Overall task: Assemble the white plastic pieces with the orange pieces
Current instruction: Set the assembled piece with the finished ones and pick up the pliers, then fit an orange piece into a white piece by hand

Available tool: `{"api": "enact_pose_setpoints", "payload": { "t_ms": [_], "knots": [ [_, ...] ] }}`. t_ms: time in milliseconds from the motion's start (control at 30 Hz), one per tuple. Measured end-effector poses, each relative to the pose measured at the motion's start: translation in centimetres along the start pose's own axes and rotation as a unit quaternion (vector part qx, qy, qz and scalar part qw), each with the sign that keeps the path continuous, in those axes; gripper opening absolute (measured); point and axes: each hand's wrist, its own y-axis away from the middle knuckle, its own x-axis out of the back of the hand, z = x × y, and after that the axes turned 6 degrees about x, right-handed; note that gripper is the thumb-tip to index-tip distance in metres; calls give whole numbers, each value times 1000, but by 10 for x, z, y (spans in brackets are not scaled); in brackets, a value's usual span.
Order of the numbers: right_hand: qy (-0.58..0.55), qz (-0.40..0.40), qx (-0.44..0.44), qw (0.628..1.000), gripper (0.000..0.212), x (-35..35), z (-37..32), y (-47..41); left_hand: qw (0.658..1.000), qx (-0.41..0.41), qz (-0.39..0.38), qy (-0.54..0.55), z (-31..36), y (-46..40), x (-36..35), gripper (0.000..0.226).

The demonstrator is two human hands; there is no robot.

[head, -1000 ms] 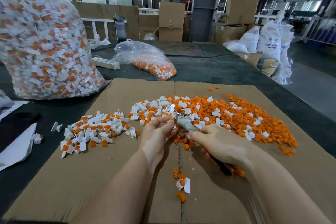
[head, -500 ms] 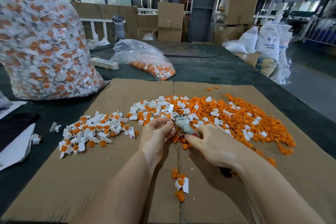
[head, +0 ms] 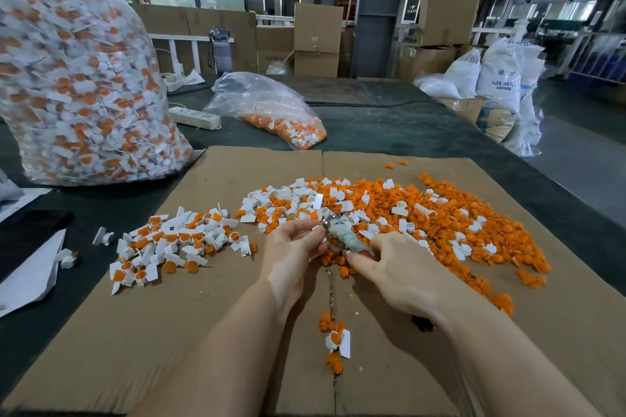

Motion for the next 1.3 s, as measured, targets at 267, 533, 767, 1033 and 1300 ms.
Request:
{"api": "enact_pose_setpoints", "payload": {
  "t_ms": [267, 533, 767, 1033, 1300],
  "knots": [
    [-3, -30, 15, 999, 38, 4, -1, 0, 999, 18, 8, 35, 2, 0, 0, 10],
    [-1, 27, 32, 999, 37, -3, 2, 0, 999, 15, 17, 32, 3, 0, 0, 10],
    [43, 165, -13, 985, 38, 0, 32, -2, 998, -44, 6, -35, 0, 4, -1, 17],
    [228, 194, -101, 949, 56, 5, 76, -24, 962, -150, 23, -226, -3, 8, -1, 27],
    [224, 275, 26, 935, 41, -11, 46, -21, 963, -147, 18, -225, -4, 11, -4, 26]
  ]
}}
